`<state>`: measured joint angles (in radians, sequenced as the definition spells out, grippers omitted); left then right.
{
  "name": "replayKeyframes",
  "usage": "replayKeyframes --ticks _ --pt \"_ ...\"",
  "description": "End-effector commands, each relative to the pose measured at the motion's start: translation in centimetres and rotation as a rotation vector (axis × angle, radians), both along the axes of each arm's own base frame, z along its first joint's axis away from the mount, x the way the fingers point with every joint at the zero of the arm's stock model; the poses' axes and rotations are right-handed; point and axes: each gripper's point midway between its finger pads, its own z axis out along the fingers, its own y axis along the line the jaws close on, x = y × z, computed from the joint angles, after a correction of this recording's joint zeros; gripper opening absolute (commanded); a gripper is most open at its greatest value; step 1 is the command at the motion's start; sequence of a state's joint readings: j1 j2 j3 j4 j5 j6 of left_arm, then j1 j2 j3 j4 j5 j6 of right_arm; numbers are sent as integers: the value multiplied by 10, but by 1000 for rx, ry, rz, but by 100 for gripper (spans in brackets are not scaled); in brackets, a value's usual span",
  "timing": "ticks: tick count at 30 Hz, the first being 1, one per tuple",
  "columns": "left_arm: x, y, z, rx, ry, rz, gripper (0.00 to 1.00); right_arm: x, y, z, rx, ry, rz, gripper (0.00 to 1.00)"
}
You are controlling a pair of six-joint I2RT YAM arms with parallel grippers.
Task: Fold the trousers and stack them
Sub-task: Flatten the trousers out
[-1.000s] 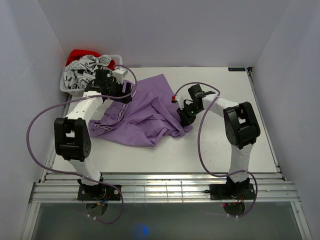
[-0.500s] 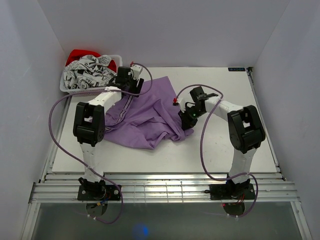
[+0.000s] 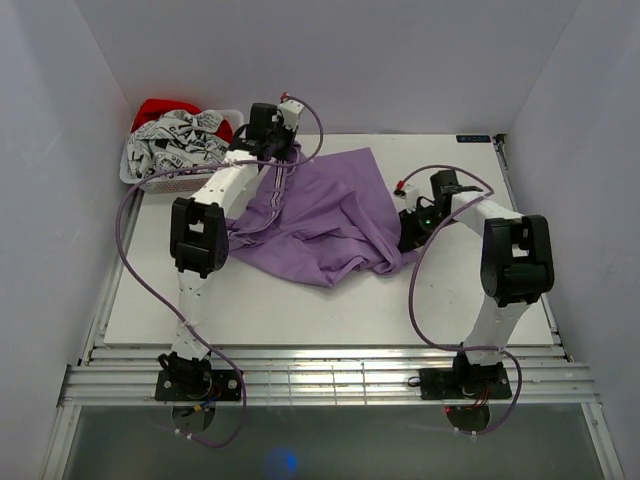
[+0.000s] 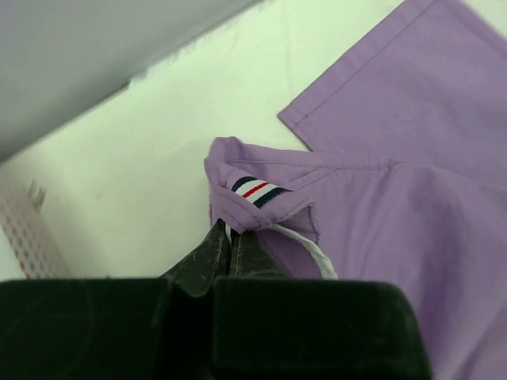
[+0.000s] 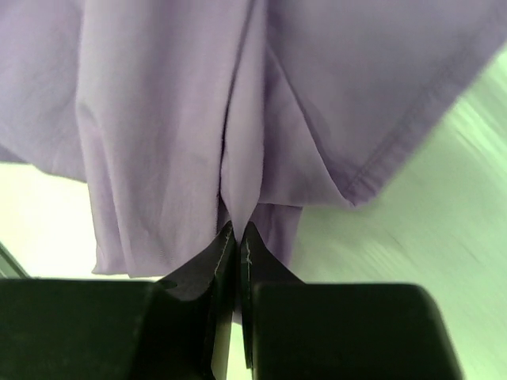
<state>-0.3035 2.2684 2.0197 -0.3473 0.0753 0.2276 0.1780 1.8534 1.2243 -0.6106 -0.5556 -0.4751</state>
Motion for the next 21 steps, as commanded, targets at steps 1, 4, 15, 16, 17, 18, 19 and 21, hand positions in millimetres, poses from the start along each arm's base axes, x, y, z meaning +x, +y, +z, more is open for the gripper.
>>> replayKeyframes --ticks 1,4,15,16,17,18,19,21 --pt "-5 -68 75 -149 -122 -237 0 7 -42 8 3 21 -173 8" --pt "1 -99 123 -226 -245 -325 0 6 -70 12 24 24 -259 8" --pt "-177 -29 271 -512 -258 -875 0 -25 -56 69 138 -134 -151 35" --pt "-209 -20 287 -501 -266 -937 0 -25 -57 75 136 -155 -142 41" --pt "-241 -14 268 -559 -106 -966 0 -21 -64 88 127 -216 -140 56" --pt "-251 -4 263 -481 -178 -999 0 -18 -70 94 123 -246 -149 63" --pt "-273 1 266 -432 -206 -1007 0 -14 -75 102 123 -281 -151 69" --pt "-304 13 220 -343 -107 -989 0 -3 -88 120 98 -361 -160 82"
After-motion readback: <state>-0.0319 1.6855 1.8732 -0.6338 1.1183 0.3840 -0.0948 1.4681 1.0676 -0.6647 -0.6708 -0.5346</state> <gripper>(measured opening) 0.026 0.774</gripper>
